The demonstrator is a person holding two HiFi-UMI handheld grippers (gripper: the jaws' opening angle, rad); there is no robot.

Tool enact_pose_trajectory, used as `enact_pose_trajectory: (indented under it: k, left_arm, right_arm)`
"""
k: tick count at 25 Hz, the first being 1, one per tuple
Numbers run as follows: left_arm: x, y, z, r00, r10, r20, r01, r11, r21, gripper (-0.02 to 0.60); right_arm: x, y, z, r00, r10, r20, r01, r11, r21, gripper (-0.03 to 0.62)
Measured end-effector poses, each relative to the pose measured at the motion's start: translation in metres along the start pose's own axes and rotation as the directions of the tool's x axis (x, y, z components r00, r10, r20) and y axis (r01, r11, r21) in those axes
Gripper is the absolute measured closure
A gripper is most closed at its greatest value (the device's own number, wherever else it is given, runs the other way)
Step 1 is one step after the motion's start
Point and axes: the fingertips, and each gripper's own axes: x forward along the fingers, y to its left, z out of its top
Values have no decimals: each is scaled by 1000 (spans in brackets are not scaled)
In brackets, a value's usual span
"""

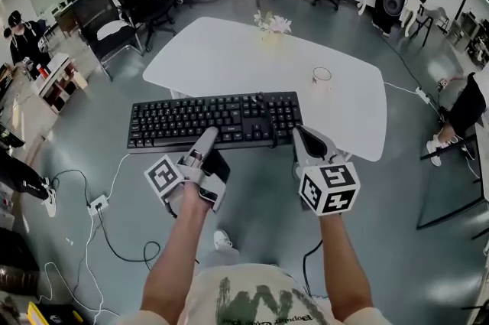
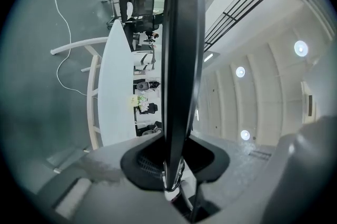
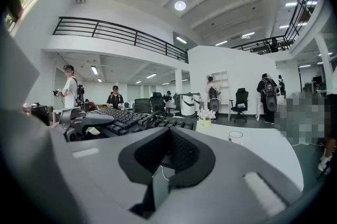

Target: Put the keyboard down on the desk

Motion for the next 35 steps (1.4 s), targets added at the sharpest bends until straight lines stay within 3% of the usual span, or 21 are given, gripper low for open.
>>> enact_pose_trajectory:
  k: [13,25,35]
  left_arm:
    - [59,19,84,990,-23,-138,19,999,-32,491]
    - [85,30,118,977,-40,-210,28,998,-59,490]
    - [109,45,125,969,-36,-246,19,998,-68,489]
  right_arm:
    - [89,17,25,993,-121,-16,120,993,-17,595]
    - [124,23,30,981,-189,-36,189,982,-19,595]
    - [138,10,26,974,-225,-31,225,974,-4,595]
